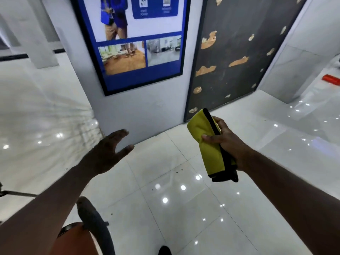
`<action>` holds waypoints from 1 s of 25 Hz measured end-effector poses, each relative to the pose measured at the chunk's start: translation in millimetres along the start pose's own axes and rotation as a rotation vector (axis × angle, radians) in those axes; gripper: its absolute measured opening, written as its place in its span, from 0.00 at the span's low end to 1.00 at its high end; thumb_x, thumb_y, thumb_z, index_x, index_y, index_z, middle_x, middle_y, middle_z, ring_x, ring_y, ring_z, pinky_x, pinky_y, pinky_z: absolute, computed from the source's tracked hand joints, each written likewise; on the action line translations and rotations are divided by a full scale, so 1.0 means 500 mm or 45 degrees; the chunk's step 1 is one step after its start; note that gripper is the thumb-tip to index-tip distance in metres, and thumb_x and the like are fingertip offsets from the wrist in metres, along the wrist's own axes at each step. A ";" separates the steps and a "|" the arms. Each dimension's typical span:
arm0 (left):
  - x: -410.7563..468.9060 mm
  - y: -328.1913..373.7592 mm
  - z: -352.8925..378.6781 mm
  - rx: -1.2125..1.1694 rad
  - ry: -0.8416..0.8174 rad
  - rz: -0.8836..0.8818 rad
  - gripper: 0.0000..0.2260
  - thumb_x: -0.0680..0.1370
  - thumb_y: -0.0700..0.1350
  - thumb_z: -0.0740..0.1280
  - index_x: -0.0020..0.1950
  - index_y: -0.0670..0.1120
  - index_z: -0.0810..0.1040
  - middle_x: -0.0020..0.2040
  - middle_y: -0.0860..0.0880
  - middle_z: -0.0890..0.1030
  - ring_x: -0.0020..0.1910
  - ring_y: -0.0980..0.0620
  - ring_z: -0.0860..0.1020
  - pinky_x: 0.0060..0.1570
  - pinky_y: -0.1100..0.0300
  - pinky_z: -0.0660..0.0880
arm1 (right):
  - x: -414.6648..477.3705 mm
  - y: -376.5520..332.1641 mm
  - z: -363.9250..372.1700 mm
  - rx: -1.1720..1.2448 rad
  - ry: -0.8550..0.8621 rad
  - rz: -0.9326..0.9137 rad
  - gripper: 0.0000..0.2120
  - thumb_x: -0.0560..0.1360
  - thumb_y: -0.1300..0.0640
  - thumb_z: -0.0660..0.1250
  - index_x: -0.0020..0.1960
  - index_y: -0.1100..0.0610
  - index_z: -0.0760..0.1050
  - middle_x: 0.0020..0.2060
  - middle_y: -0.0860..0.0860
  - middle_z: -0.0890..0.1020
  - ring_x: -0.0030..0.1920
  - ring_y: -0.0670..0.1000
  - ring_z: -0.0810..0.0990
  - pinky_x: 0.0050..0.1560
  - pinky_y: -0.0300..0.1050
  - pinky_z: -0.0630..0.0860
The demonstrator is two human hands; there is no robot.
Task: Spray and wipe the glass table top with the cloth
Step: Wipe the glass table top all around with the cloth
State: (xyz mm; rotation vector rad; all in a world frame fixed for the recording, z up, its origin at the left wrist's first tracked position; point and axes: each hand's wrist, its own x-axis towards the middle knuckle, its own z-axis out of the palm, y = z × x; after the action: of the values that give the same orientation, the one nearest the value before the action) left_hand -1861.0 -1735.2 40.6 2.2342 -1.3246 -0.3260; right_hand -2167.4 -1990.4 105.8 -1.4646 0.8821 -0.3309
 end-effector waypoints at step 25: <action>-0.191 -0.239 -0.210 0.152 0.827 -1.355 0.29 0.80 0.61 0.65 0.79 0.51 0.69 0.77 0.58 0.68 0.68 0.66 0.67 0.63 0.79 0.58 | 0.614 -0.276 0.844 -0.309 -1.524 -0.302 0.34 0.76 0.69 0.76 0.74 0.43 0.70 0.57 0.48 0.86 0.45 0.44 0.88 0.40 0.40 0.83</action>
State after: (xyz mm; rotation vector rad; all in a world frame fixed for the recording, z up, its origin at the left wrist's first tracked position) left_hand -1771.9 -1573.6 58.1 2.6169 0.2359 0.1398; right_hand -1633.2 -1916.6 85.9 -1.6357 -0.2297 0.4880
